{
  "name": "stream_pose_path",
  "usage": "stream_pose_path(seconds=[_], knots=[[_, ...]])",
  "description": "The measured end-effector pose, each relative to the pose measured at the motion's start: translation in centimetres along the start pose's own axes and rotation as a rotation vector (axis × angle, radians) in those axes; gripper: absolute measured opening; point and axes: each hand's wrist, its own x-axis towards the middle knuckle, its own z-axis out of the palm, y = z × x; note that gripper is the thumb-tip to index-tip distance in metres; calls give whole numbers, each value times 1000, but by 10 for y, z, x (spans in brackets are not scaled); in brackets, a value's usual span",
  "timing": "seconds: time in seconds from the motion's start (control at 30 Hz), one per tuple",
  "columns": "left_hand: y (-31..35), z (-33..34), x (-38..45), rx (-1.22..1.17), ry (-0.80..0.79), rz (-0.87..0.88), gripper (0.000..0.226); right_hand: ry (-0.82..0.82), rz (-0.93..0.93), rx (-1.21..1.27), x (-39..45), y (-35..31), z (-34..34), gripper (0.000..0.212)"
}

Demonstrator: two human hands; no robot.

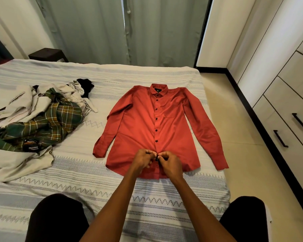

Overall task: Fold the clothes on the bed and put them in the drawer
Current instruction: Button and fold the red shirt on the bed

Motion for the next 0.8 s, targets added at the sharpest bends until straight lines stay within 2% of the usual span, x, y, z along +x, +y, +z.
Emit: stream_pose_path(seconds=[0.27,0.5,0.6,0.8], knots=[[3,7,0,-35,-1,-47,19,34,-10,67,1,9,8,7],[-8,0,0,-208,-73,-132,15,-162,41,270,8,9,1,17],[-10,1,0,-272,-112,-190,13,-170,67,290,12,13,1,21],[-9,-1,0,-350,-137,-238,11,-145,-61,220,13,14,-2,20]])
